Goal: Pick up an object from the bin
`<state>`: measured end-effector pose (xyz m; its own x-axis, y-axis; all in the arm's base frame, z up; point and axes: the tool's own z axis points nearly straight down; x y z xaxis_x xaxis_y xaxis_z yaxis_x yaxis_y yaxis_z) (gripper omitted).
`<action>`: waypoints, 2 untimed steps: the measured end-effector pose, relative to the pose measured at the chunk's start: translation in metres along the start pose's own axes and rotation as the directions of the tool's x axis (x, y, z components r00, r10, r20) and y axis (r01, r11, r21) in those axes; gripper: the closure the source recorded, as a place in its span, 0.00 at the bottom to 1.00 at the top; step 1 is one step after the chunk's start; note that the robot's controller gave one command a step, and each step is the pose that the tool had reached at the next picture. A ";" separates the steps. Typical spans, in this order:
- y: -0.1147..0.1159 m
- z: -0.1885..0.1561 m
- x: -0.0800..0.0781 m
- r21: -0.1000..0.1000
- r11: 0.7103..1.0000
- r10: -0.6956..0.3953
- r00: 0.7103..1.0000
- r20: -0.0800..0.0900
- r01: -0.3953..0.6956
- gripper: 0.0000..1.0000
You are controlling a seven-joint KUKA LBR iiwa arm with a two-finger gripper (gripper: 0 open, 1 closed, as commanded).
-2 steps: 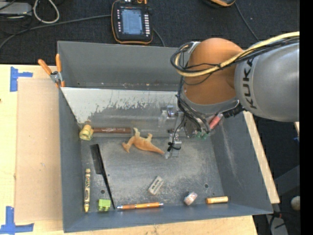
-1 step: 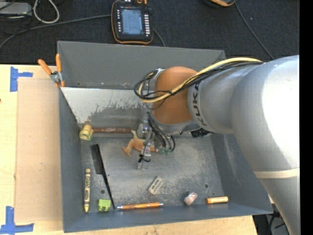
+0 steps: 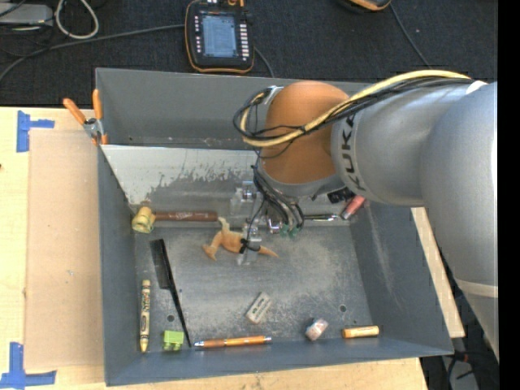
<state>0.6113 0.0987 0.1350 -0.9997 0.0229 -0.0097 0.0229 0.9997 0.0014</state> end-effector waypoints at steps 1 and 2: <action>-0.008 0.037 0.006 0.005 0.996 0.089 0.996 -0.027 -0.089 0.00; -0.015 0.065 0.007 -0.001 0.993 0.119 0.993 -0.003 -0.119 0.00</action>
Offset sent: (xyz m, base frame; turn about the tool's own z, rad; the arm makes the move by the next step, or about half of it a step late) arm -0.0062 -0.0161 -0.0650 0.1225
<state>0.6049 0.0835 0.0695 -0.9898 0.1422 -0.0061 0.1421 0.9898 0.0034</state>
